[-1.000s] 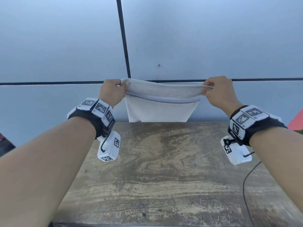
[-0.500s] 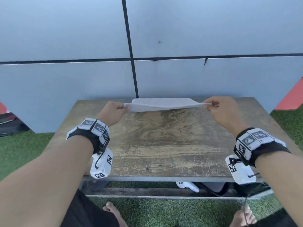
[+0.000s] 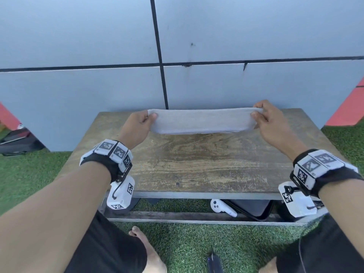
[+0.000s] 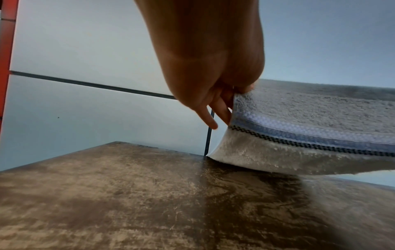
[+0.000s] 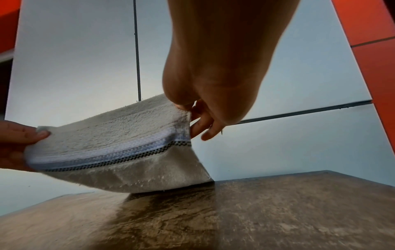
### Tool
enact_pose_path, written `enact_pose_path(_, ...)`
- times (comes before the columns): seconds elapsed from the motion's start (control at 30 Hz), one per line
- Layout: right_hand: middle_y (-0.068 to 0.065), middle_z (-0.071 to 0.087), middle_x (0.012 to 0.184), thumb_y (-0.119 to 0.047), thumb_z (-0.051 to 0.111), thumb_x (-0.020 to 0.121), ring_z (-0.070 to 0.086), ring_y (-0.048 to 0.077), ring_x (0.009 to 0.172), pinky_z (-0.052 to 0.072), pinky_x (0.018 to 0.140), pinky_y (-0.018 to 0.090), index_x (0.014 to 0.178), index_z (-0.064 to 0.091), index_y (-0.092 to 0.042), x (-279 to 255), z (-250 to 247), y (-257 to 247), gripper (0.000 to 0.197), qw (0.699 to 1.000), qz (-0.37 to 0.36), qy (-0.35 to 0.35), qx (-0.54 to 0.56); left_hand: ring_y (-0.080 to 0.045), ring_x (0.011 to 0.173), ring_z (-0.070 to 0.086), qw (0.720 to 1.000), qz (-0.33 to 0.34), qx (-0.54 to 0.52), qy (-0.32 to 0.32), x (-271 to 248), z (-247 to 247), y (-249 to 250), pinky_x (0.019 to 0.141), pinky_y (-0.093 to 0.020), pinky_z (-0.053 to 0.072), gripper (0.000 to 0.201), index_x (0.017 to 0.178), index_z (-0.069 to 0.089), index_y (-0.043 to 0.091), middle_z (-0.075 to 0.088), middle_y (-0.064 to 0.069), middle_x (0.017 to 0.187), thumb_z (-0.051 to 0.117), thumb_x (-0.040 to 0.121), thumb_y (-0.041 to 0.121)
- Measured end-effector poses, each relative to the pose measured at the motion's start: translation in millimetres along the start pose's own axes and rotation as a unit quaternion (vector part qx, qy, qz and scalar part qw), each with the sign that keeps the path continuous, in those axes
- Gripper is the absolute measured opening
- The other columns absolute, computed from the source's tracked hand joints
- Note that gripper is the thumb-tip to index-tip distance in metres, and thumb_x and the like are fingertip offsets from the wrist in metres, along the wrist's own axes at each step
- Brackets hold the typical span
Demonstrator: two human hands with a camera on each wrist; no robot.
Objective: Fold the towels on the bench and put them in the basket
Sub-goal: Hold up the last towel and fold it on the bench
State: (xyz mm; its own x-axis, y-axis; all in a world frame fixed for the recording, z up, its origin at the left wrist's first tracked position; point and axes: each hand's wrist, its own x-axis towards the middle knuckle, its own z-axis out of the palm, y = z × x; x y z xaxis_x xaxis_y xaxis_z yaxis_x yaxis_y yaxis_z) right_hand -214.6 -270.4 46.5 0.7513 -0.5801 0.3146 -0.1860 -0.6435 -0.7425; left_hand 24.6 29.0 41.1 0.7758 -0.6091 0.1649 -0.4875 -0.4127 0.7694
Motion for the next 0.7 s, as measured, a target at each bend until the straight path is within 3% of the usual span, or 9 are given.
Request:
enact_pose_path(0.07,0.017,0.061,0.096,-0.016,0.046,0.104,0.057,0.029,0.073,0.047,0.060,0.032,0.104,0.050,-0.015,-1.4,-6.0,-3.7,0.004,0.999,0.032,-0.041,0.015,-0.033,0.093,0.072,0.998,-0.036,-0.016,-0.051,-0.5,-3.1,-0.3,0.089,-0.052,0.057,0.043,0.108,0.069,0.005,0.074,-0.012,0.102,0.049,0.102,0.043)
enact_pose_path(0.17,0.018,0.067,0.102,-0.015,0.047,0.104,0.068,0.029,0.079,0.059,0.066,0.041,0.105,0.054,-0.012,-6.6,-16.1,-6.3,0.008,0.977,0.111,-0.180,0.033,-0.029,0.102,0.073,0.976,-0.126,-0.047,-0.171,-7.8,-7.9,-1.1,0.098,-0.049,0.054,0.035,0.122,0.067,0.008,0.074,-0.007,0.113,0.050,0.104,0.033)
enact_pose_path(0.27,0.014,0.075,0.100,-0.018,0.047,0.105,0.074,0.028,0.080,0.059,0.068,0.037,0.109,0.059,-0.018,-13.5,-23.1,-12.8,0.012,0.907,0.200,-0.369,0.031,-0.034,0.104,0.072,0.905,-0.242,-0.095,-0.338,-24.7,-13.4,3.3,0.094,-0.050,0.056,0.033,0.129,0.062,0.011,0.073,-0.016,0.116,0.049,0.103,0.027)
enact_pose_path(0.37,0.019,0.075,0.103,-0.016,0.044,0.105,0.074,0.033,0.091,0.060,0.072,0.037,0.122,0.056,-0.014,-15.6,-21.7,-18.0,0.020,0.833,0.266,-0.484,0.034,-0.039,0.100,0.072,0.858,-0.318,-0.092,-0.393,-36.2,-17.0,6.9,0.086,-0.050,0.059,0.035,0.130,0.059,0.005,0.071,-0.024,0.113,0.050,0.102,0.022)
enact_pose_path(0.43,0.021,0.074,0.104,-0.016,0.044,0.105,0.074,0.034,0.093,0.061,0.073,0.038,0.125,0.055,-0.012,-13.2,-17.1,-16.9,0.023,0.822,0.284,-0.492,0.032,-0.041,0.098,0.072,0.853,-0.332,-0.094,-0.392,-36.9,-17.4,4.1,0.083,-0.050,0.060,0.034,0.131,0.058,0.003,0.071,-0.027,0.113,0.050,0.102,0.021)
enact_pose_path(0.53,0.020,0.075,0.102,-0.018,0.046,0.105,0.074,0.033,0.091,0.061,0.073,0.038,0.125,0.055,-0.012,-6.5,-9.4,-9.3,0.023,0.833,0.288,-0.472,0.024,-0.037,0.089,0.075,0.869,-0.335,-0.082,-0.355,-30.0,-17.2,-3.8,0.079,-0.047,0.062,0.032,0.129,0.059,0.007,0.073,-0.024,0.107,0.051,0.102,0.022)
enact_pose_path(0.7,0.016,0.076,0.089,-0.017,0.046,0.105,0.075,0.027,0.074,0.059,0.063,0.034,0.113,0.057,-0.006,17.2,6.5,4.5,0.017,0.907,0.242,-0.344,0.023,-0.025,0.070,0.073,0.912,-0.269,-0.092,-0.296,-3.6,-9.3,-16.7,0.068,-0.032,0.062,0.029,0.126,0.062,0.013,0.073,-0.023,0.109,0.048,0.104,0.027)
